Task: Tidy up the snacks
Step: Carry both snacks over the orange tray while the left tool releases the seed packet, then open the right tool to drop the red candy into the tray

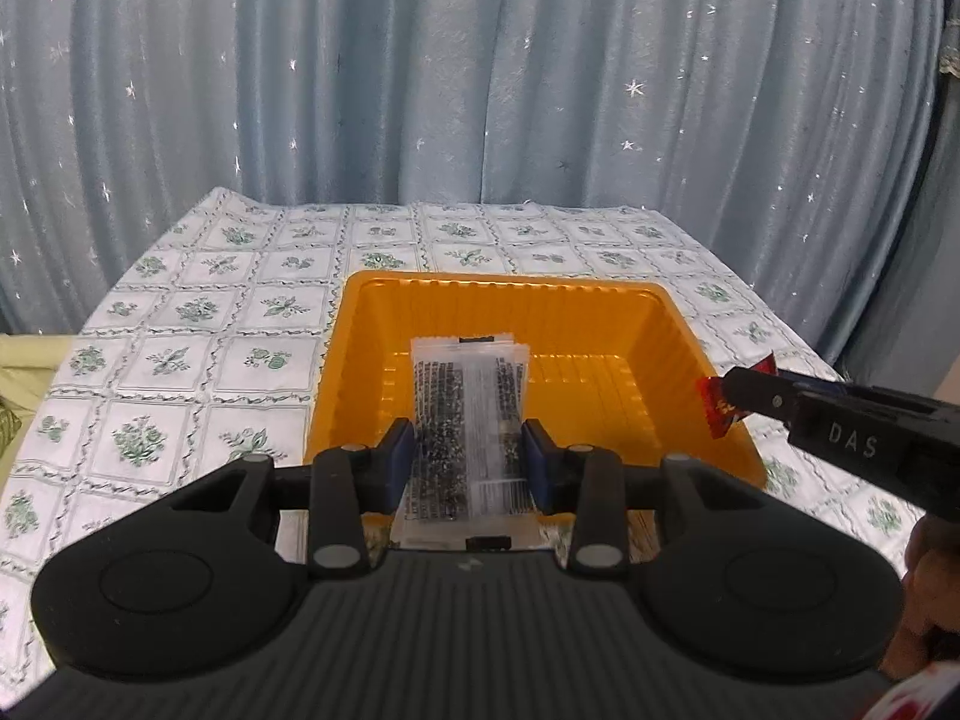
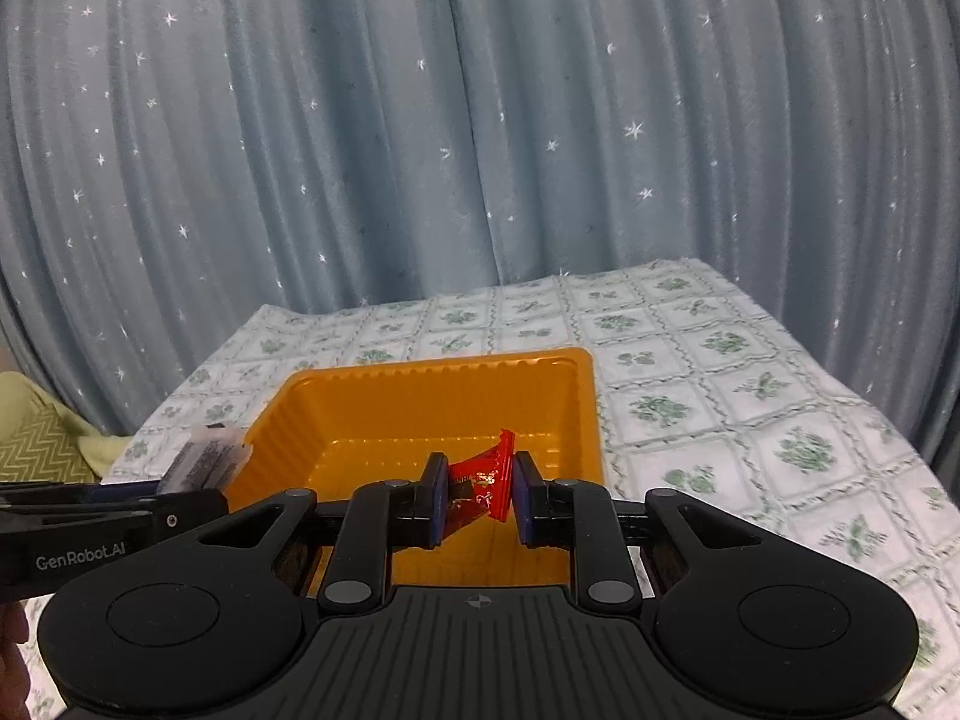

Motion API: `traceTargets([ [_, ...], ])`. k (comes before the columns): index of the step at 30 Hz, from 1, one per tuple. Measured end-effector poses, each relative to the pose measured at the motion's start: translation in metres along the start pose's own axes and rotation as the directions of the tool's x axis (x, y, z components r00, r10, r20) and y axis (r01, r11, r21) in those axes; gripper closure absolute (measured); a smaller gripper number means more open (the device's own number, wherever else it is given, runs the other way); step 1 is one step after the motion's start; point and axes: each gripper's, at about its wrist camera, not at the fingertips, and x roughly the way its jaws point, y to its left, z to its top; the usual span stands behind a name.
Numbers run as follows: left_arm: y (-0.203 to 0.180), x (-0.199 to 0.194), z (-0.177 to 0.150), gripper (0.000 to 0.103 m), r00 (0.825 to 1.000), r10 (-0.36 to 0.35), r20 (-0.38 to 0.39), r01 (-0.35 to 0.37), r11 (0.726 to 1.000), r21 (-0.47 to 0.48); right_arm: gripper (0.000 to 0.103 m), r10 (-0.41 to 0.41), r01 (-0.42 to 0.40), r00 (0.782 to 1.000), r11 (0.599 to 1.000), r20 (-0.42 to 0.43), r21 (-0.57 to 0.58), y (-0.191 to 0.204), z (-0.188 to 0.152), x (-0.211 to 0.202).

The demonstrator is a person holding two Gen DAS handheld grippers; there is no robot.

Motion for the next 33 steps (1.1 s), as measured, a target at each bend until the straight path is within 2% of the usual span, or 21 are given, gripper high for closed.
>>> traceTargets([
  [4, 0.005, 0.021, 0.005, 0.067, 1.0, -0.001, -0.015, 0.001, 1.0, -0.013, 0.08, 0.008, -0.008, 0.999, 1.0, -0.031, 0.011, -0.001, 0.001, 0.022],
  [11, 0.008, 0.041, 0.009, 0.067, 0.999, -0.014, -0.031, 0.013, 0.999, -0.031, 0.08, 0.018, -0.017, 0.998, 1.0, -0.067, 0.021, 0.0, -0.005, 0.038],
  [12, 0.008, 0.043, 0.01, 0.061, 1.0, -0.013, -0.027, 0.012, 0.999, -0.03, 0.08, 0.021, -0.02, 0.997, 1.0, -0.071, 0.021, 0.0, -0.005, 0.039],
  [13, 0.008, 0.043, 0.01, 0.053, 1.0, -0.01, -0.025, 0.01, 1.0, -0.029, 0.08, 0.022, -0.021, 0.997, 1.0, -0.072, 0.019, 0.001, -0.006, 0.04],
  [21, 0.019, 0.031, 0.009, 0.05, 1.0, 0.016, -0.005, -0.017, 0.999, -0.036, 0.08, 0.026, -0.024, 0.997, 0.999, -0.074, 0.032, -0.001, -0.007, 0.041],
  [27, 0.029, 0.022, 0.004, 0.048, 1.0, 0.023, -0.006, -0.023, 0.998, -0.057, 0.079, 0.076, -0.073, 0.996, 0.996, -0.056, 0.052, 0.001, -0.006, 0.043],
  [28, 0.03, 0.02, 0.003, 0.047, 1.0, 0.024, -0.005, -0.025, 0.998, -0.059, 0.067, 0.076, -0.073, 0.995, 0.996, -0.057, 0.06, 0.0, -0.006, 0.044],
  [29, 0.031, 0.018, 0.002, 0.047, 1.0, 0.025, -0.005, -0.025, 0.998, -0.061, 0.043, 0.075, -0.071, 0.996, 0.995, -0.054, 0.072, 0.0, -0.006, 0.044],
  [30, 0.031, 0.016, 0.0, 0.047, 1.0, 0.025, -0.005, -0.025, 0.998, -0.063, 0.035, 0.073, -0.069, 0.996, 0.994, -0.046, 0.086, -0.002, -0.006, 0.043],
  [33, 0.031, 0.008, -0.004, 0.046, 1.0, 0.026, -0.004, -0.026, 0.998, -0.064, 0.033, 0.064, -0.062, 0.998, 0.993, -0.018, 0.097, -0.006, -0.003, 0.036],
])
